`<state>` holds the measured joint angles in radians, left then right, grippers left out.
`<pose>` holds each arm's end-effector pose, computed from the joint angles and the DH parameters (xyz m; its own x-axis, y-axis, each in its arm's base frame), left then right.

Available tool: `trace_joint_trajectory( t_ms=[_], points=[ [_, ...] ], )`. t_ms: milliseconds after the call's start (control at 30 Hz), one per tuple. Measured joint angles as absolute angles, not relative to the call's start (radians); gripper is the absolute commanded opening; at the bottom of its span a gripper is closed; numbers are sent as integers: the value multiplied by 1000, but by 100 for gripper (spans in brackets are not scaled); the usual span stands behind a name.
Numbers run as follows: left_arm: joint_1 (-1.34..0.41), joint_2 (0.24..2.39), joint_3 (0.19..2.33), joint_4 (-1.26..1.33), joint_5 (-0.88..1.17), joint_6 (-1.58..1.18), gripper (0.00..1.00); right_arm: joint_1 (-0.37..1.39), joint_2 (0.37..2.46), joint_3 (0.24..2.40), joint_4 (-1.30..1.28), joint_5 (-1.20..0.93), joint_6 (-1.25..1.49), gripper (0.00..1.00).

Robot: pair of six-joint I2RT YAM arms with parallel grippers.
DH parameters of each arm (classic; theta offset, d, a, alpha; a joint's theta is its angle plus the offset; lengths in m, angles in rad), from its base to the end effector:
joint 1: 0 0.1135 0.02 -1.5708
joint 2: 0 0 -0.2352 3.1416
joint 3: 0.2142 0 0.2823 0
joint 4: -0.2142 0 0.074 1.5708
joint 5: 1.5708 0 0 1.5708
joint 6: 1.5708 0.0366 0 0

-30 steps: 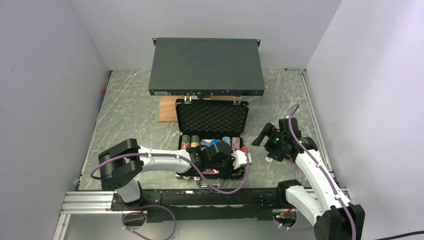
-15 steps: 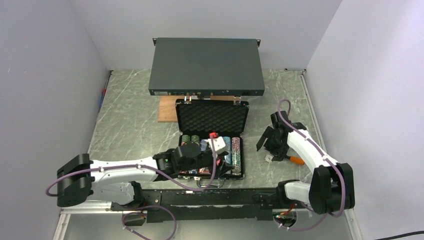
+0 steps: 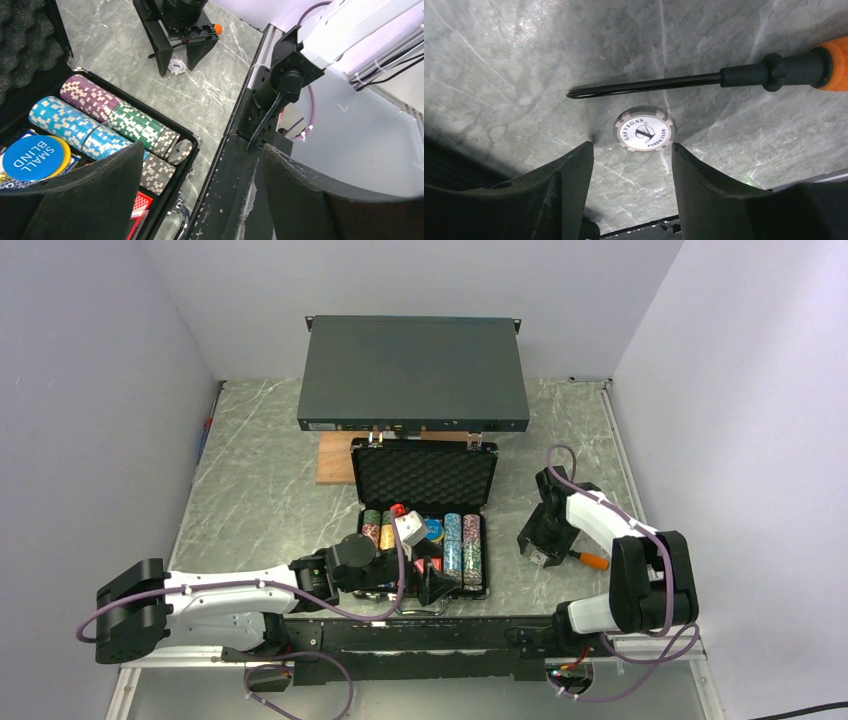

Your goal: Pack up texas hold em set

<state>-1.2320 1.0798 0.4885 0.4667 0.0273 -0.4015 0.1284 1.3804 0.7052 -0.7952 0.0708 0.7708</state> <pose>0.0925 -0.2656 0.2032 -0.4100 -0.0120 -0.9120 0.8600 0.3281 -0.3909 0.2378 0.0281 0.1089 -0.7919 0.5985 -0.1209 0.6009 0.7991 0.0193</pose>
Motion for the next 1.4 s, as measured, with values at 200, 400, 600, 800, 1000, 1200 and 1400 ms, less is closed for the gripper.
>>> trace_joint_trajectory(
  t_ms=[200,400,600,800,1000,1200,1400],
  points=[
    [-1232,1068,489,459,30,-404,92,110,1395,691,-770,68,771,58],
    [-1232,1065,489,459,30,-405,91,71,1383,680,-769,58,768,53],
    [-1232,1066,489,457,31,-405,91,49,1377,675,-768,49,755,50],
    [-1232,1076,494,444,37,-405,91,46,1386,677,-768,43,735,49],
    [-1232,1091,503,440,41,-406,91,44,1420,698,-782,36,722,55],
    [-1232,1091,504,436,41,-408,91,44,1429,706,-783,25,714,55],
    [-1232,1090,504,436,42,-410,91,44,1429,706,-783,26,709,53]
  ],
)
